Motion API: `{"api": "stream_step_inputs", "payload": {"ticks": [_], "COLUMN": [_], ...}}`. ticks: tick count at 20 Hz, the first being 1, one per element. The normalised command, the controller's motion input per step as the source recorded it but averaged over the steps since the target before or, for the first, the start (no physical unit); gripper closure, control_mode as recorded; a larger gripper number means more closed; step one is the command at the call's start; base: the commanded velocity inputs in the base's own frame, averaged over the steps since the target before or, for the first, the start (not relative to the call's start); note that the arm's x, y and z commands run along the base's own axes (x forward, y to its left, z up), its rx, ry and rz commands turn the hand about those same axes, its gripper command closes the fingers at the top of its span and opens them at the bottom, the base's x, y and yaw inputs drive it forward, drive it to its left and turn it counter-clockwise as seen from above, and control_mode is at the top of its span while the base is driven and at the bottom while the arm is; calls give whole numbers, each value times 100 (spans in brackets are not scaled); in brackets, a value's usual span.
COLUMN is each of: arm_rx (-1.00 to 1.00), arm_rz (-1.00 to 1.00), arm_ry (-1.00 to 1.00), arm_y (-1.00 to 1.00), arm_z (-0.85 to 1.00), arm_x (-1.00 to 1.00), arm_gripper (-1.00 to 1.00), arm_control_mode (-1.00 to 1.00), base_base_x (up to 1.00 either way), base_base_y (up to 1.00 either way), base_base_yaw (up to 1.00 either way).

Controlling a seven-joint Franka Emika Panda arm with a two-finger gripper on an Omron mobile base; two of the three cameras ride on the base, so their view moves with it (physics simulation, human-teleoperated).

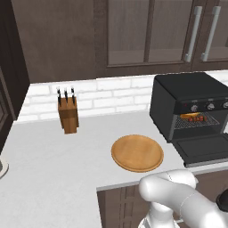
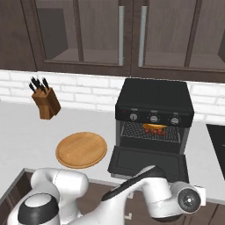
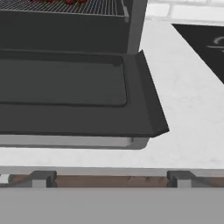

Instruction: Pick up the kebab skewer and baguette bread, and place them inside the toaster oven. Close the toaster oven door and start by setting the timer.

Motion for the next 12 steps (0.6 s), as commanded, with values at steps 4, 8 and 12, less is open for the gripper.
{"api": "stream_step_inputs", "payload": {"ticks": [4,8,12], "arm_rx": [0,0,0], "arm_rz": [0,0,0], "arm_ry": [2,0,0], "arm_y": [3,8,10], "arm_z": [-28,-24,-14], "arm_x": [-16,-3,0], "arm_gripper": [-100,-100,-100], "arm_control_mode": [-100,-100,-100], "base_base_x": [0,0,0], "base_base_y": [0,0,0], "base_base_yaw": [0,0,0]}}
